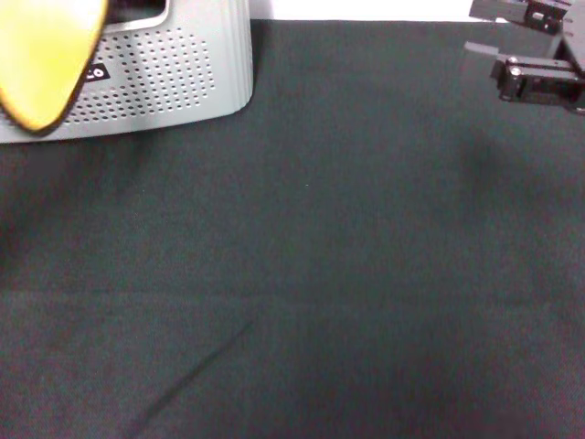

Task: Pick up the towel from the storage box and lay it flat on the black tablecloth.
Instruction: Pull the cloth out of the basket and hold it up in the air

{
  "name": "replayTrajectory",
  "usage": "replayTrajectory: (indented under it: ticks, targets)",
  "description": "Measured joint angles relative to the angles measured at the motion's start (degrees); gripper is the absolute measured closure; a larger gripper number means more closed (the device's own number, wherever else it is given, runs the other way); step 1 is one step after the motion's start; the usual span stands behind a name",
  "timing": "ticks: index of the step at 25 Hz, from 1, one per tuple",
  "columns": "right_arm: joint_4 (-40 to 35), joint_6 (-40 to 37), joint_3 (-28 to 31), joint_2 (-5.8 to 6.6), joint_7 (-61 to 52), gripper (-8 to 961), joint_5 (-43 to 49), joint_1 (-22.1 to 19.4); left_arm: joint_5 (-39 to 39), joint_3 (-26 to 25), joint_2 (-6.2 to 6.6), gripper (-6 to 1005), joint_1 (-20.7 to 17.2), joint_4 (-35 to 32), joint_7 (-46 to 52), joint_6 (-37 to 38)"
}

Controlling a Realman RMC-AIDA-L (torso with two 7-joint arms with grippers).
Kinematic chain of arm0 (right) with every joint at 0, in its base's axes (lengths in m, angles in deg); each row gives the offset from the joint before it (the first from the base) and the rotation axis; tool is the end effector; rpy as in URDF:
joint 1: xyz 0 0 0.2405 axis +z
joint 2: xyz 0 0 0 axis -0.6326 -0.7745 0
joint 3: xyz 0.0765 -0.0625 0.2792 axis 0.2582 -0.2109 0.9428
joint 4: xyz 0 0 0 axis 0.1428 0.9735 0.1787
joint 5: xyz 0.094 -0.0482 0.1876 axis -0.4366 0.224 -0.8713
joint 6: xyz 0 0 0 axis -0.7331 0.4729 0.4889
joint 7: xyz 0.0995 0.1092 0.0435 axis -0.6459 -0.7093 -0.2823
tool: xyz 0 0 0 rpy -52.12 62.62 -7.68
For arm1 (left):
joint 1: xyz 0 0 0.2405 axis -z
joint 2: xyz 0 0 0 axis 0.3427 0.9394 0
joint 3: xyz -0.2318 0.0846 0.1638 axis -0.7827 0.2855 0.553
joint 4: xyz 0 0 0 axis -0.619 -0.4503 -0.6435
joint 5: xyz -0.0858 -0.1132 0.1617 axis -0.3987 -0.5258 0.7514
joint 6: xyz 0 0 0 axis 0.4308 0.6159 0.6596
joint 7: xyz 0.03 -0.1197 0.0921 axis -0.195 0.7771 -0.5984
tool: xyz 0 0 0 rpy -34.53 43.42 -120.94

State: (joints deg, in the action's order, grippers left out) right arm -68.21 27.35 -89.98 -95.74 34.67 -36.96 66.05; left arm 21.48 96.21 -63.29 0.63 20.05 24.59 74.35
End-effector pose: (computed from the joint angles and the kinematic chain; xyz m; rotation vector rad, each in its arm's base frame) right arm 0.1903 0.3602 0.0522 -2.6881 0.2879 1.2172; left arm -0.2562 0.2983 0.1222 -1.7467 -0.6423 -2.4570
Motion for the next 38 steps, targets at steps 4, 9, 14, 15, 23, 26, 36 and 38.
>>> replayTrajectory:
  ticks: [4,9,14,15,23,26,36,38]
  targets:
    - [0.1,0.6,-1.3,-0.13,0.0,83,0.0,0.0,-2.2,3.0,0.01,986,-0.4,-1.9,0.6,0.0]
    - [-0.2,1.0,-4.5,-0.18,0.1,83,0.0,0.3,-2.4,3.5,0.0,986,-0.1,-3.6,3.1,0.1]
    - [0.0,1.2,-6.8,-0.4,0.5,83,-0.2,1.3,-5.1,7.0,-0.03,985,-0.2,-7.6,6.2,0.2]
    - [0.1,1.2,-8.2,-0.64,1.2,83,-0.6,1.5,-5.4,7.4,-0.03,985,-0.2,-7.8,6.2,0.2]
    - [0.2,-0.1,-14.5,-0.91,3.8,83,-3.1,3.7,-5.7,8.5,-0.07,985,0.5,-7.9,5.5,-0.1]
    - [0.8,-0.8,-17.2,-0.97,5.3,83,-4.3,4.9,-5.7,9.3,-0.11,985,0.8,-7.4,4.7,-0.3]
    - [0.7,-12.2,-28.8,-0.97,8.9,83,-4.9,7.3,-5.0,10.5,-0.18,986,2.8,-0.8,1.5,-0.6]
    - [-0.5,-15.8,-31.4,-0.97,9.7,83,-4.8,6.9,-4.6,10.5,-0.17,986,3.1,0.3,1.1,-0.6]
